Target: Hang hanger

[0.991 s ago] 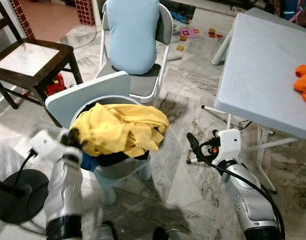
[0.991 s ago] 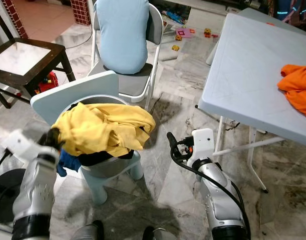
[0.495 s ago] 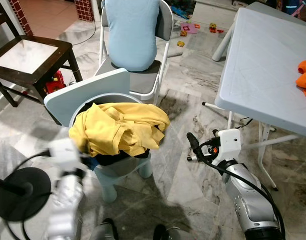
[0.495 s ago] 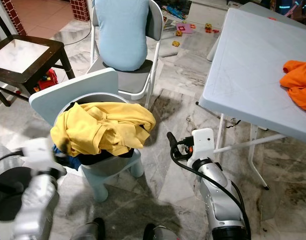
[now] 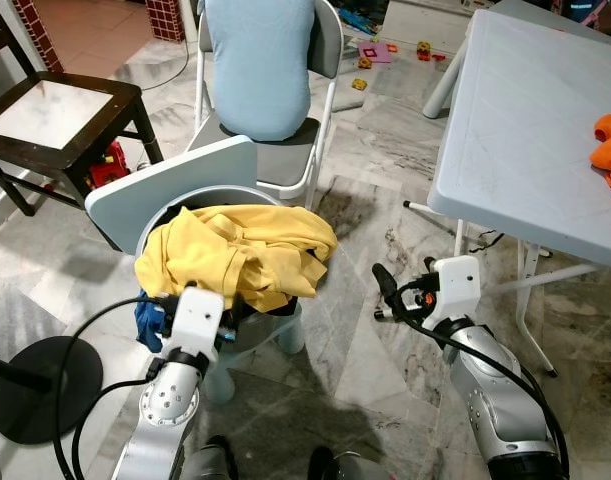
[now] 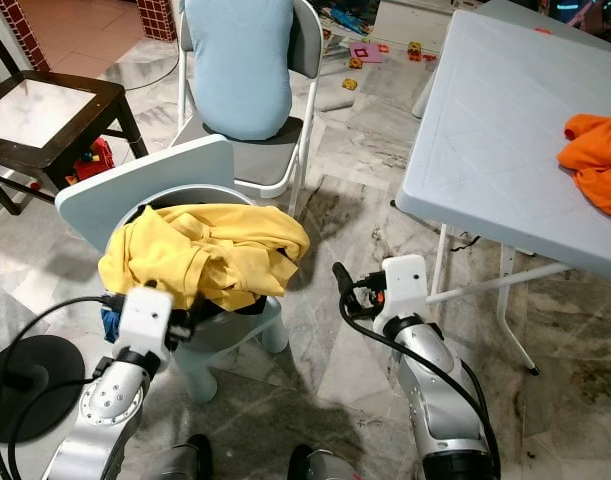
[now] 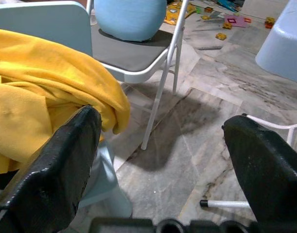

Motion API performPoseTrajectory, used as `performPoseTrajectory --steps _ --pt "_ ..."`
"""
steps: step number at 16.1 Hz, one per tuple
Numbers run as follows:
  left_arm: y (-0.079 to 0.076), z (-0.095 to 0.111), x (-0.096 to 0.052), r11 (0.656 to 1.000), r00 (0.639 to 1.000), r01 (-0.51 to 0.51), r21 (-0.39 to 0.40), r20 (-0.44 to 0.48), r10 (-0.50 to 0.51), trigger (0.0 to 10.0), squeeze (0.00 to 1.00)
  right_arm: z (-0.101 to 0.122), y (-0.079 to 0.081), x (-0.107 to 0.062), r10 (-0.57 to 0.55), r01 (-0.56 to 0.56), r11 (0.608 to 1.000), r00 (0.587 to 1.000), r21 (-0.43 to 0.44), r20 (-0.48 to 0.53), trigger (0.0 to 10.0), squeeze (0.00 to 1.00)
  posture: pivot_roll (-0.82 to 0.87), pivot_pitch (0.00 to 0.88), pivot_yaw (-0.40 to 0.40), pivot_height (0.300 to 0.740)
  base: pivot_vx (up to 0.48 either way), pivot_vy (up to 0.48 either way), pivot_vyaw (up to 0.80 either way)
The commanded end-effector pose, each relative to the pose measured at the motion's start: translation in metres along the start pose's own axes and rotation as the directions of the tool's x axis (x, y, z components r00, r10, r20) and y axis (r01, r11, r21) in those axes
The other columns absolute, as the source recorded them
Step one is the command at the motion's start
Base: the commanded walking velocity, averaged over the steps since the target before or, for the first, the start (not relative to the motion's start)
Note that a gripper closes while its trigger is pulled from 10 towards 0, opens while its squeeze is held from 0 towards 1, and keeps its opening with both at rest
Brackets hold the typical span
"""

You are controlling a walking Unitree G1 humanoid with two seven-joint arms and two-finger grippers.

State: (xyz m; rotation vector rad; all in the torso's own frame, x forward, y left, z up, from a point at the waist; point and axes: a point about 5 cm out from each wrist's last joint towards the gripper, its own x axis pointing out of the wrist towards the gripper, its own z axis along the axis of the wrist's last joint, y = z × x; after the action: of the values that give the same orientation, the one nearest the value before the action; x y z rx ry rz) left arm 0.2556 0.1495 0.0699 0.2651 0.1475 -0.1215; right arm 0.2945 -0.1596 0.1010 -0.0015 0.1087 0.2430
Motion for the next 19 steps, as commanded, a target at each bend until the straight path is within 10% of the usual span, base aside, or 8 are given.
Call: performPoseTrajectory --steps 1,7,8,9,10,11,13,19 --pt "-0.006 -0.01 -0.001 0.998 0.998 0.056 0.03 -0.039 -0.055 10.0 1.0 -0.002 -0.003 -0.002 -0.018 0.018 1.0 1.0 -0.001 -0.007 10.0 0.0 0.04 0.191 -0.087 0.74 0.0 0.0 0.0" --pt "-0.014 -0.007 0.004 0.963 0.982 0.187 0.195 -0.026 -0.185 10.0 1.0 -0.003 -0.004 -0.002 -0.023 0.023 1.0 1.0 -0.004 -0.008 10.0 0.0 0.04 0.185 -0.08 0.74 0.0 0.0 0.0" --pt "-0.013 -0.011 0.004 0.958 0.98 0.199 0.205 -0.037 -0.196 10.0 0.11 -0.003 -0.003 -0.002 -0.023 0.023 1.0 1.0 -0.003 -0.008 10.0 0.0 0.04 0.184 -0.08 0.74 0.0 0.0 0.0" --pt "-0.007 -0.014 0.007 0.96 0.98 0.2 0.198 -0.037 -0.196 10.0 0.0 -0.003 -0.001 -0.001 -0.02 0.02 1.0 1.0 -0.003 -0.007 10.0 0.0 0.04 0.184 -0.08 0.74 0.0 0.0 0.0" --pt "-0.003 -0.014 0.01 0.963 0.981 0.193 0.19 -0.036 -0.19 9.5 0.0 -0.002 -0.001 0.0 -0.018 0.018 1.0 1.0 -0.003 -0.006 10.0 0.0 0.04 0.183 -0.08 0.74 0.0 0.0 0.0" --pt "0.0 -0.014 0.014 0.962 0.981 0.192 0.195 -0.036 -0.188 1.5 0.0 -0.003 -0.001 0.0 -0.017 0.016 1.0 1.0 -0.004 -0.006 10.0 0.0 0.04 0.182 -0.079 0.74 0.0 0.0 0.0" --pt "0.008 -0.01 0.022 0.967 0.985 0.174 0.185 -0.026 -0.172 0.0 0.0 -0.002 -0.001 -0.001 -0.02 0.02 1.0 1.0 -0.008 -0.004 10.0 0.0 0.03 0.18 -0.075 0.74 0.0 0.0 0.0" --pt "0.02 -0.006 0.03 0.972 0.99 0.141 0.189 -0.003 -0.143 0.0 0.0 -0.005 -0.004 -0.006 -0.035 0.035 0.999 0.999 -0.012 -0.008 10.0 0.0 0.03 0.19 -0.066 0.74 0.0 0.0 0.0"
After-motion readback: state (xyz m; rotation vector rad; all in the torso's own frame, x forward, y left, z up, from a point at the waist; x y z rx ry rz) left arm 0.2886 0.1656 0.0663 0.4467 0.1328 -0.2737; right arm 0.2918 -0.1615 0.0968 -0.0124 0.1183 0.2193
